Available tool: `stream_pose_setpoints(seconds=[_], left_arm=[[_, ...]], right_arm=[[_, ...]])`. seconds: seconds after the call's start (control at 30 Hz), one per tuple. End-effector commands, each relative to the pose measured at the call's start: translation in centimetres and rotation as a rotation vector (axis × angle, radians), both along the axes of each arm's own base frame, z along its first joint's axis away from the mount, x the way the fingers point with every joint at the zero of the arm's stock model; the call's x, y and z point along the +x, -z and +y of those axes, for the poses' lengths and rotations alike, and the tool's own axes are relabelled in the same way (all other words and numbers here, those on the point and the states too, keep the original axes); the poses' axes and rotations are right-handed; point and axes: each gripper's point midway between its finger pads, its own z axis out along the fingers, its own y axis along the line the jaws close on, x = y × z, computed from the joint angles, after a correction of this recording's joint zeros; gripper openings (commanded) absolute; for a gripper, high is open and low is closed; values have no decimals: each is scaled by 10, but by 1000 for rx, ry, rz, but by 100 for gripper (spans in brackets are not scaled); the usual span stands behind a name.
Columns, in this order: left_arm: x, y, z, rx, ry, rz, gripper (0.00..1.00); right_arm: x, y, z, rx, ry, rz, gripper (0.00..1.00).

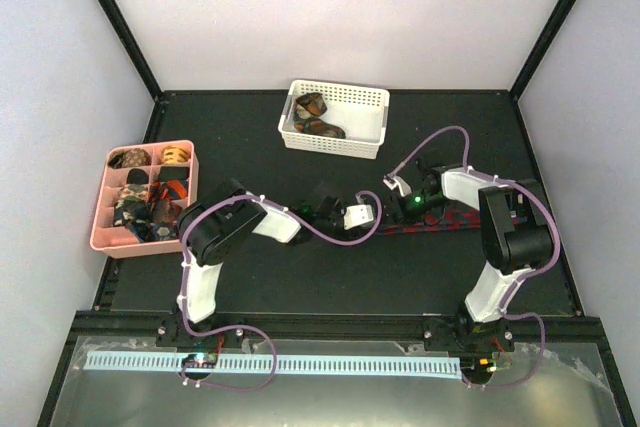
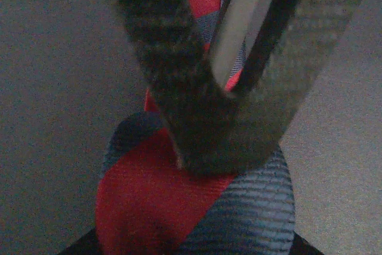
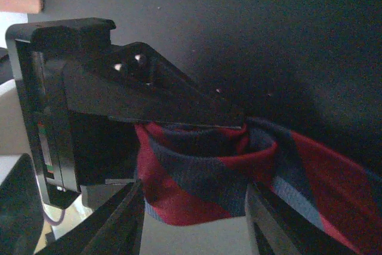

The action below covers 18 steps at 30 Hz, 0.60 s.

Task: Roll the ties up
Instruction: Roll the tie at the center of the board.

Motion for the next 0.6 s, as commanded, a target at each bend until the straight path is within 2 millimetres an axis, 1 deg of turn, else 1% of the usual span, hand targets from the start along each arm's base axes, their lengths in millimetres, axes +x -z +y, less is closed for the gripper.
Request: stream_pose_setpoints(seconds=[0.0, 0.03, 0.1, 0.13, 0.17, 0.2, 0.23, 0.27, 0.3, 0.37, 0.47, 0.53, 0.57], left_arm=[[-22, 59, 38, 232, -11, 117, 31], [-23, 59, 38, 234, -9, 116, 31], [-23, 60, 38, 235, -5, 116, 31], [-23, 60, 38, 235, -3, 115, 31], [-23, 59, 38, 235, -4, 113, 31], [-22, 59, 38, 232, -7, 113, 32], [-21, 58, 38, 228, -14, 114, 36], [-19, 54, 36, 211, -21, 111, 41], [-17, 48, 35, 188, -27, 106, 49], [-12, 33, 32, 122, -39, 97, 66], [2, 5, 26, 37, -75, 59, 84], [9, -19, 24, -37, -88, 28, 98], [10, -31, 25, -76, -94, 12, 99]], right_arm=[[9, -5, 12, 22, -6, -15, 42], [10, -1, 10, 5, -1, -17, 37], [11, 6, 6, -29, 2, -19, 18], [11, 9, 4, -44, 0, -18, 8], [9, 12, 2, -60, 0, -13, 3], [9, 16, -2, -81, 7, -8, 2], [9, 20, -6, -99, 16, -3, 2], [8, 24, -11, -120, 25, 5, 2], [8, 29, -16, -137, 34, 14, 2], [5, 37, -25, -175, 43, 39, 2], [2, 43, -34, -226, 43, 35, 2], [3, 44, -37, -250, 48, 22, 2], [5, 45, -39, -263, 50, 14, 2]])
